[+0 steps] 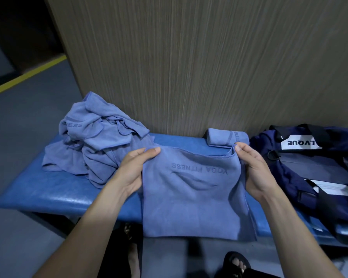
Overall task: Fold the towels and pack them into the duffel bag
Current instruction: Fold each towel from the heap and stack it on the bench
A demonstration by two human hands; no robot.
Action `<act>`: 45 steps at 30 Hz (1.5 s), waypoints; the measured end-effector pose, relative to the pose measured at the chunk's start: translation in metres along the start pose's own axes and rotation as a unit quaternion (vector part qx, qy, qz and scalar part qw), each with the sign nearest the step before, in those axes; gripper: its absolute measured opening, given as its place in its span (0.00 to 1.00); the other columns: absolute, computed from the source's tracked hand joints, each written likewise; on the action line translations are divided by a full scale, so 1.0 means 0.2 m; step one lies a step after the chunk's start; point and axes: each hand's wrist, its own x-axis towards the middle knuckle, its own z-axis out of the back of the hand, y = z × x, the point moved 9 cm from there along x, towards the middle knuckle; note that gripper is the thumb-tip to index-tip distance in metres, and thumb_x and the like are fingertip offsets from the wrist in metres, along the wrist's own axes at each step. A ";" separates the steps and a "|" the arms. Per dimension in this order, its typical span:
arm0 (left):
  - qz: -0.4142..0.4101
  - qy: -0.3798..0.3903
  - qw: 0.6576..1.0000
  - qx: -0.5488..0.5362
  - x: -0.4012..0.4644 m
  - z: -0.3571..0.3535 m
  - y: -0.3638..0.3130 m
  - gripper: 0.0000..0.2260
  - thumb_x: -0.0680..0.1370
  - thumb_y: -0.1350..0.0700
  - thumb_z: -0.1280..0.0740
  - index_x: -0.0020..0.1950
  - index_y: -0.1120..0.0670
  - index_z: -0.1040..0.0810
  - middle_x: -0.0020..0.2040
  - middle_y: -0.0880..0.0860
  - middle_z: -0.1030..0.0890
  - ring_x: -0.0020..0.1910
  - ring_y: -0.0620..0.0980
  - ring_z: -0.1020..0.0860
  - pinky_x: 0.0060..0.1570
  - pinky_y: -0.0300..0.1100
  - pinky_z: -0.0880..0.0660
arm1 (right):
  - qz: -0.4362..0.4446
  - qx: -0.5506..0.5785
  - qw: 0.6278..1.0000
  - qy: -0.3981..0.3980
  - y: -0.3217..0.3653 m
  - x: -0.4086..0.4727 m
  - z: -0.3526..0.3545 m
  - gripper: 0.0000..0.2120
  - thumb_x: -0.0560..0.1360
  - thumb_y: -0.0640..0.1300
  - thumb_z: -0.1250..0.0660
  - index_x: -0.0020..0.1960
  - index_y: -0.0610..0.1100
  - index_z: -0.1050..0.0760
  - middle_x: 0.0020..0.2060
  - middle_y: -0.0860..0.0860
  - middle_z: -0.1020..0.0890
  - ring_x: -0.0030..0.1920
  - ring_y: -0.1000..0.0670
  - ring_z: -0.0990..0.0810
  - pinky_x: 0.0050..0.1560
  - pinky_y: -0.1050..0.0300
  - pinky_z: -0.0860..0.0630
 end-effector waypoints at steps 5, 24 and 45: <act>-0.001 0.069 0.997 0.021 -0.04 -0.08 -0.04 0.08 0.74 0.60 0.31 0.50 0.63 0.21 0.42 0.57 0.18 0.42 0.51 0.19 0.44 0.39 0.20 | 0.011 -0.005 1.000 -0.021 0.01 0.01 0.04 0.06 0.78 0.44 0.33 0.42 0.46 0.26 0.35 0.50 0.25 0.36 0.52 0.27 0.41 0.61 0.26; -0.292 -0.047 0.892 0.343 -0.06 0.08 -0.37 0.00 0.74 0.55 0.26 0.43 0.50 0.15 0.41 0.46 0.18 0.41 0.40 0.21 0.45 0.32 0.27 | 0.077 0.013 0.994 -0.074 0.08 0.00 0.17 0.03 0.77 0.45 0.32 0.48 0.46 0.24 0.45 0.48 0.21 0.43 0.52 0.22 0.47 0.60 0.23; -0.462 -0.092 0.772 0.427 -0.32 -0.05 -0.67 0.07 0.74 0.57 0.24 0.47 0.45 0.17 0.43 0.47 0.18 0.41 0.45 0.21 0.47 0.39 0.25 | 0.135 -0.010 0.989 -0.062 0.28 -0.07 0.20 0.08 0.71 0.43 0.29 0.47 0.51 0.13 0.29 0.56 0.23 0.27 0.60 0.32 0.36 0.71 0.33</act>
